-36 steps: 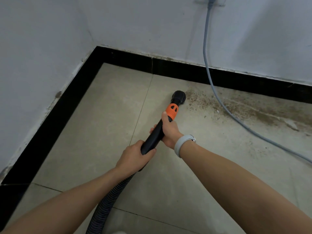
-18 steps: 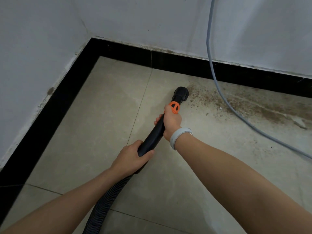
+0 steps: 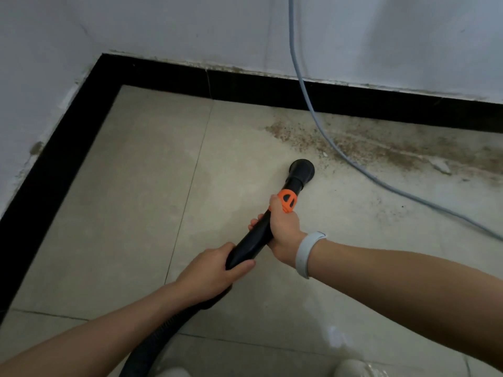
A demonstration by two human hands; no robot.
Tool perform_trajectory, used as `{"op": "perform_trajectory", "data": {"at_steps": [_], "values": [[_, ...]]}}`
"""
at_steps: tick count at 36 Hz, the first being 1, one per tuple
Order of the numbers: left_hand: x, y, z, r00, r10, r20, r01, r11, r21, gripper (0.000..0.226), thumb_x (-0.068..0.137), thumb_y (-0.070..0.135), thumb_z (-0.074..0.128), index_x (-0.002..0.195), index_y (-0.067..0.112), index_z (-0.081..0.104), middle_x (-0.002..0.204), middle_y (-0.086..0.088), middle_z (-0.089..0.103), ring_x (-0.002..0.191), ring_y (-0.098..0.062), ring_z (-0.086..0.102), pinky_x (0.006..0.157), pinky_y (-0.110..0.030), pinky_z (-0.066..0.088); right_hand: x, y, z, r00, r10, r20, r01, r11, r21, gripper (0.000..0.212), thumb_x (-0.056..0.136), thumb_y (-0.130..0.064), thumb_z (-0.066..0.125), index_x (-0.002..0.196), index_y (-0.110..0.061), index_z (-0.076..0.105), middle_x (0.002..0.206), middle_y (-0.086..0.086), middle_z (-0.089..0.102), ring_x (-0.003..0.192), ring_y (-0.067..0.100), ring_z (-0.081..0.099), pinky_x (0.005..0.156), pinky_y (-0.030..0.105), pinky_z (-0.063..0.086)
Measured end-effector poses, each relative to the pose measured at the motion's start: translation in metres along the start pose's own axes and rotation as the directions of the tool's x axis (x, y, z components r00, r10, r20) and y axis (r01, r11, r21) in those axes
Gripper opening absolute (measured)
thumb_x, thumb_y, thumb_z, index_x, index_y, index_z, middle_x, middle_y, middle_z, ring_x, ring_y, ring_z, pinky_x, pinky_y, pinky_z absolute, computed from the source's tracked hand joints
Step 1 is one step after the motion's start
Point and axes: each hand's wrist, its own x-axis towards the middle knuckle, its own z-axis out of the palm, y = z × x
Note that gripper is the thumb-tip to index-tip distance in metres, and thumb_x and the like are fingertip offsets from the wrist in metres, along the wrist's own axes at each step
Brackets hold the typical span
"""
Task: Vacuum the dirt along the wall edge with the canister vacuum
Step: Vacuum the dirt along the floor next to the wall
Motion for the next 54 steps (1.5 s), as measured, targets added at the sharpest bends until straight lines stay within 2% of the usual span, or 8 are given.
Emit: {"op": "perform_trajectory", "data": {"at_steps": [12, 16, 20, 30, 39, 48, 51, 54], "values": [[0.030, 0.023, -0.026, 0.998, 0.011, -0.059, -0.005, 0.994, 0.111, 0.046, 0.084, 0.068, 0.050, 0.088, 0.023, 0.056, 0.070, 0.005, 0.062, 0.069, -0.016, 0.063, 0.066, -0.034, 0.051, 0.021, -0.060, -0.002, 1.000, 0.025, -0.004, -0.025, 1.000, -0.005, 0.025, 0.099, -0.030, 0.051, 0.087, -0.012, 0.039, 0.085, 0.013, 0.049, 0.063, 0.029, 0.059, 0.061, 0.043, 0.053], [0.024, 0.019, -0.025, 1.000, 0.010, -0.011, -0.008, 0.990, 0.138, 0.048, 0.084, 0.070, 0.049, 0.089, 0.023, 0.056, 0.070, 0.005, 0.061, 0.065, -0.011, 0.061, 0.060, -0.030, 0.048, 0.032, -0.075, -0.016, 0.999, 0.045, -0.014, -0.046, 0.997, -0.055, 0.035, 0.101, -0.033, 0.049, 0.122, -0.006, 0.047, 0.106, 0.016, 0.055, 0.083, 0.030, 0.059, 0.083, 0.048, 0.052], [0.018, 0.016, -0.026, 0.999, -0.004, 0.042, -0.002, 0.989, 0.146, 0.051, 0.085, 0.069, 0.048, 0.094, 0.020, 0.056, 0.072, 0.005, 0.062, 0.067, -0.013, 0.062, 0.063, -0.031, 0.049, 0.035, -0.074, -0.018, 0.998, 0.057, 0.020, -0.053, 0.984, -0.168, 0.031, 0.102, -0.031, 0.045, 0.123, -0.008, 0.044, 0.107, 0.017, 0.055, 0.100, 0.033, 0.059, 0.095, 0.053, 0.048], [0.022, 0.036, -0.017, 0.999, -0.033, -0.033, 0.034, 0.999, 0.031, 0.040, 0.093, 0.052, 0.052, 0.108, 0.015, 0.049, 0.079, -0.001, 0.061, 0.070, -0.022, 0.063, 0.068, -0.037, 0.050, 0.010, -0.038, -0.012, 0.974, 0.207, 0.096, -0.160, 0.919, -0.362, 0.027, 0.103, -0.029, 0.045, 0.119, -0.008, 0.043, 0.100, 0.015, 0.059, 0.098, 0.033, 0.062, 0.084, 0.049, 0.051], [0.019, 0.025, -0.010, 0.998, -0.015, -0.060, 0.018, 0.999, 0.042, 0.042, 0.088, 0.057, 0.055, 0.112, 0.025, 0.043, 0.079, -0.002, 0.060, 0.069, -0.021, 0.060, 0.065, -0.035, 0.049, -0.002, -0.046, -0.076, 0.982, 0.062, 0.177, 0.139, 0.392, -0.909, 0.039, 0.101, -0.040, 0.043, 0.129, -0.013, 0.049, 0.117, 0.008, 0.062, 0.104, 0.024, 0.058, 0.089, 0.036, 0.046], [-0.024, -0.012, -0.014, 0.999, -0.048, 0.022, 0.048, 0.999, 0.020, 0.032, 0.089, 0.050, 0.058, 0.115, 0.035, 0.046, 0.071, 0.003, 0.060, 0.056, -0.012, 0.056, 0.056, -0.028, 0.044, -0.001, -0.020, -0.166, 0.972, -0.061, 0.226, 0.222, -0.069, -0.973, 0.060, 0.103, -0.027, 0.041, 0.155, -0.011, 0.015, 0.159, 0.013, 0.022, 0.145, 0.030, 0.024, 0.116, 0.034, 0.022], [-0.040, -0.019, -0.008, 0.997, -0.074, 0.018, 0.074, 0.997, 0.033, 0.029, 0.088, 0.052, 0.058, 0.112, 0.039, 0.046, 0.070, 0.004, 0.060, 0.060, -0.016, 0.058, 0.057, -0.029, 0.043, -0.005, 0.018, -0.185, 0.969, -0.098, 0.228, 0.193, -0.282, -0.940, 0.068, 0.101, -0.036, 0.040, 0.156, -0.022, 0.002, 0.163, 0.009, -0.009, 0.150, 0.029, -0.006, 0.119, 0.048, 0.012], [-0.048, -0.027, -0.008, 0.994, -0.107, -0.008, 0.107, 0.985, 0.132, 0.031, 0.088, 0.055, 0.053, 0.112, 0.040, 0.042, 0.075, 0.003, 0.061, 0.067, -0.020, 0.060, 0.060, -0.030, 0.043, -0.008, 0.041, -0.184, 0.976, -0.094, 0.195, 0.157, -0.314, -0.936, 0.070, 0.099, -0.042, 0.039, 0.155, -0.030, -0.002, 0.161, 0.007, -0.019, 0.148, 0.032, -0.015, 0.116, 0.057, 0.009]]}}
